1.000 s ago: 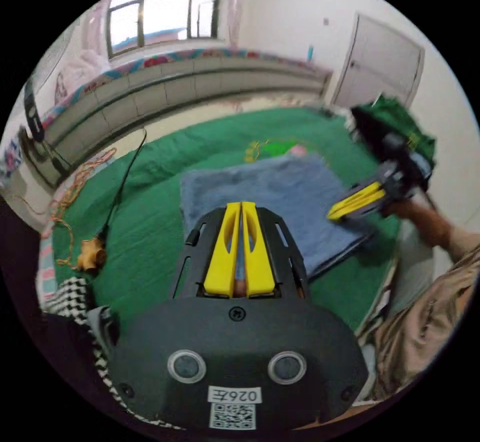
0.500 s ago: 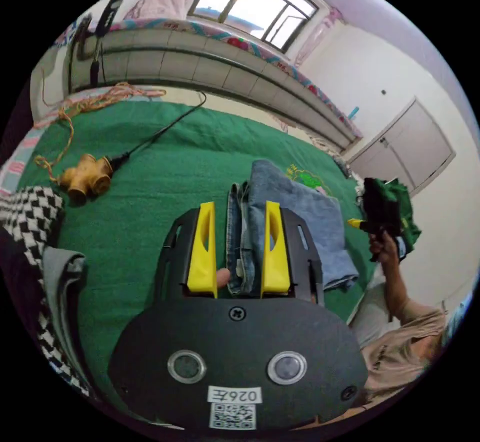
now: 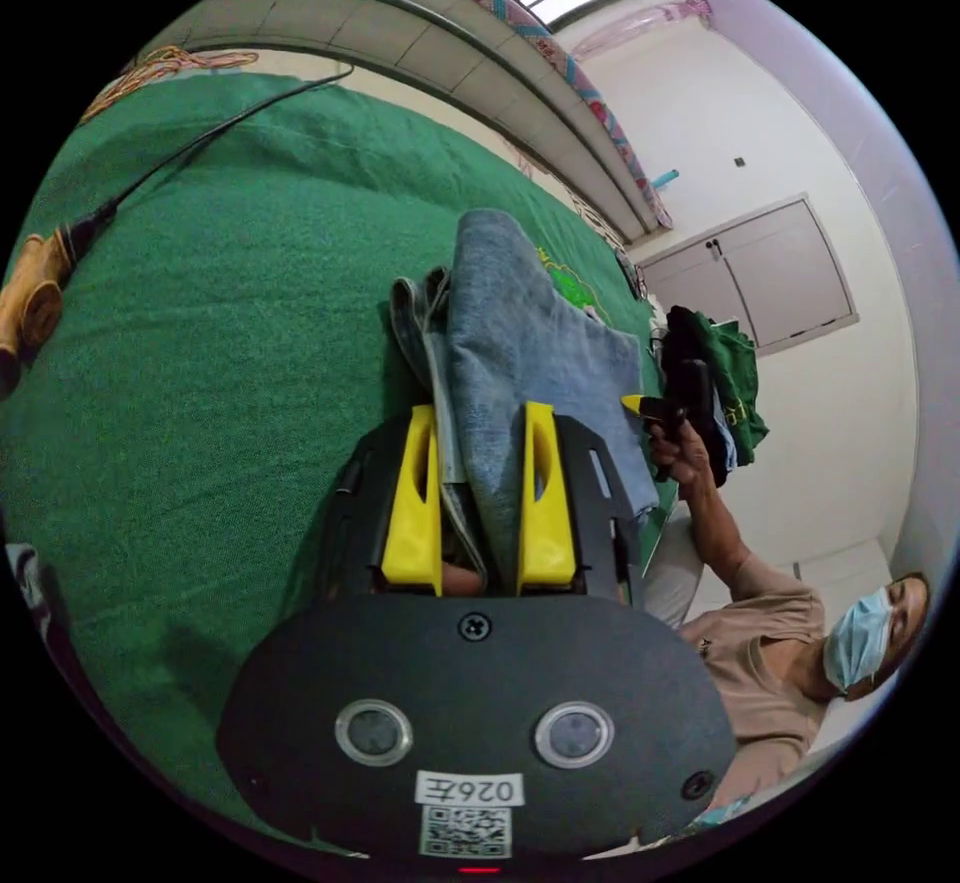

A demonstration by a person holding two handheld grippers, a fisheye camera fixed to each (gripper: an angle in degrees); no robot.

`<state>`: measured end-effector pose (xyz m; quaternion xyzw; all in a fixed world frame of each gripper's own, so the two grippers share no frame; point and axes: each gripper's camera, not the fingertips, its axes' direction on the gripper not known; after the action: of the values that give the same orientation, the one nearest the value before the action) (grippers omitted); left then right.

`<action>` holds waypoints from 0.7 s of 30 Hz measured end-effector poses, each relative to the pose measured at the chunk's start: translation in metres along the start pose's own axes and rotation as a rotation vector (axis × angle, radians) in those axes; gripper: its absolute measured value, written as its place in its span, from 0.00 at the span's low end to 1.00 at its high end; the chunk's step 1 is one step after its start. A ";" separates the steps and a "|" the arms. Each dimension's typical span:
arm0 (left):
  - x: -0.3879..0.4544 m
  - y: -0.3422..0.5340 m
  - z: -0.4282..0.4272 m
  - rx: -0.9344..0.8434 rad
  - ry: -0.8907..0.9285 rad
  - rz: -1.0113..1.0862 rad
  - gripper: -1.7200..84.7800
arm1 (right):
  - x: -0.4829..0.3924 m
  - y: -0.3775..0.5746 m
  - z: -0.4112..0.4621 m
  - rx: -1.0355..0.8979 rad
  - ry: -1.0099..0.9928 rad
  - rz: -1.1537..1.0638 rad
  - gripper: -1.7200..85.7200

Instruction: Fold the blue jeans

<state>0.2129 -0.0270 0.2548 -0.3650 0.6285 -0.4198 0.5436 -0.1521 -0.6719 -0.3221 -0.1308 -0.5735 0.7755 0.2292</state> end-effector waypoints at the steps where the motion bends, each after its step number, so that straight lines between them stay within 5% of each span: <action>1: 0.000 0.001 0.003 -0.004 0.011 -0.007 0.15 | 0.000 0.000 -0.001 -0.029 -0.048 -0.011 0.02; 10: 0.036 0.012 0.075 -0.114 0.006 0.163 0.18 | -0.014 0.023 -0.098 -0.085 0.244 -0.113 0.05; 21: 0.037 0.053 0.163 -0.022 0.074 0.217 0.17 | 0.016 0.054 -0.101 -0.164 -0.005 -0.044 0.08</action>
<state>0.3690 -0.0622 0.1829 -0.2852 0.6885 -0.3647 0.5582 -0.1303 -0.5928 -0.4032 -0.1345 -0.6385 0.7210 0.2333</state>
